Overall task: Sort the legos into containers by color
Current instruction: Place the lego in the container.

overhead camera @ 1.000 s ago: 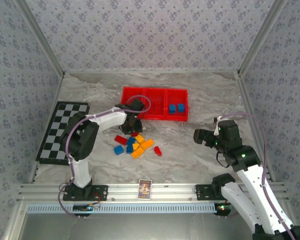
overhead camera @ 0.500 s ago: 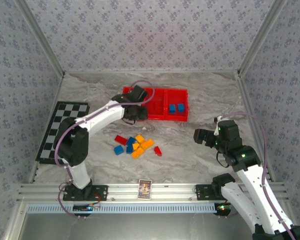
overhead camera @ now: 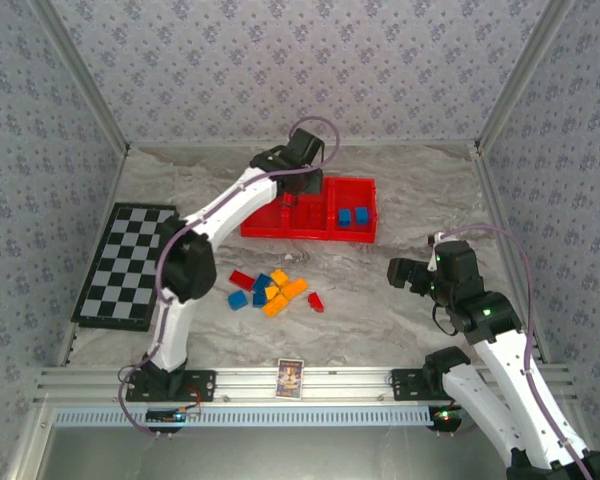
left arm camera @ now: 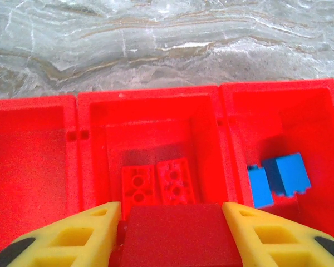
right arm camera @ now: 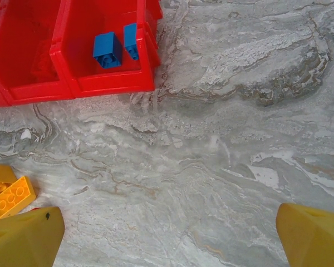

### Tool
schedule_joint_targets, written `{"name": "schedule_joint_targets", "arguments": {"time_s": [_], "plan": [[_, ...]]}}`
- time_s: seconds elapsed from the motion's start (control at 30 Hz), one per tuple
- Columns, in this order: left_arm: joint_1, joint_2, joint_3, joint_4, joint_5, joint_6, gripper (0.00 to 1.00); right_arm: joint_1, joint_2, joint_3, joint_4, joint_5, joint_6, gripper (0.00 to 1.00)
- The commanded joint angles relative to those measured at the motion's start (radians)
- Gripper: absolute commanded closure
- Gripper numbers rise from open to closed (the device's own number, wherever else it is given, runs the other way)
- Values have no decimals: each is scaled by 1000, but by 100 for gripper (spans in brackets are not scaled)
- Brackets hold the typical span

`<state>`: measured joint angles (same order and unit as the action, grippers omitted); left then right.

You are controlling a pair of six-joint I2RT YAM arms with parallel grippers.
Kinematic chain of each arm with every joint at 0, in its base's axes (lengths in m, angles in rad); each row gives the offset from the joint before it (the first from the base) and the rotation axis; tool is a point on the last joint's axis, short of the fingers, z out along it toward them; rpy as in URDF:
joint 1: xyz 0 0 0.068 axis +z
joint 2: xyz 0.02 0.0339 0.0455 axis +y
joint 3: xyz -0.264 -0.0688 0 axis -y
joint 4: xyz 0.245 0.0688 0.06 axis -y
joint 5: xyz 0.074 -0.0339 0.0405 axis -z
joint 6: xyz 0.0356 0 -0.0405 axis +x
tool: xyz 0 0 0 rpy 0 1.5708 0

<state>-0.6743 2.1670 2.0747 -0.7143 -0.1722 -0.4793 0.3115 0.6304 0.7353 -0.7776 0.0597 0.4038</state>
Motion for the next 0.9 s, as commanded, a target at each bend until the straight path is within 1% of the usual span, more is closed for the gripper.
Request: {"name": "schedule_joint_targets", "arguments": {"time_s": [0.0, 0.1, 0.17, 0.33, 0.43, 0.5, 0.57, 0.63, 0.73, 0.87], "plan": [[7, 92, 147, -96, -34, 8, 60, 8, -11, -10, 2, 29, 10, 0], [10, 172, 254, -141, -24, 1, 60, 8, -11, -8, 2, 30, 7, 0], [10, 206, 292, -158, -24, -2, 59, 8, -11, -9, 3, 31, 4, 0], [18, 224, 300, -174, -31, -30, 43, 8, -11, -12, 4, 33, 4, 0], [18, 202, 292, -166, -40, -22, 33, 7, -11, -12, 3, 36, 4, 0], [18, 174, 273, -152, -35, 0, 28, 7, -11, -11, 3, 37, 5, 0], [14, 150, 275, -171, -24, 48, 24, 7, -11, -11, 3, 38, 4, 0], [6, 123, 276, -205, -49, 76, 20, 8, -11, -13, 4, 37, 5, 0], [-4, 55, 211, -228, -64, 86, 16, 7, -9, -15, 9, 36, 5, 0], [-33, -109, -42, -140, -52, 71, 15, 8, -2, -16, 12, 34, 6, 0]]}}
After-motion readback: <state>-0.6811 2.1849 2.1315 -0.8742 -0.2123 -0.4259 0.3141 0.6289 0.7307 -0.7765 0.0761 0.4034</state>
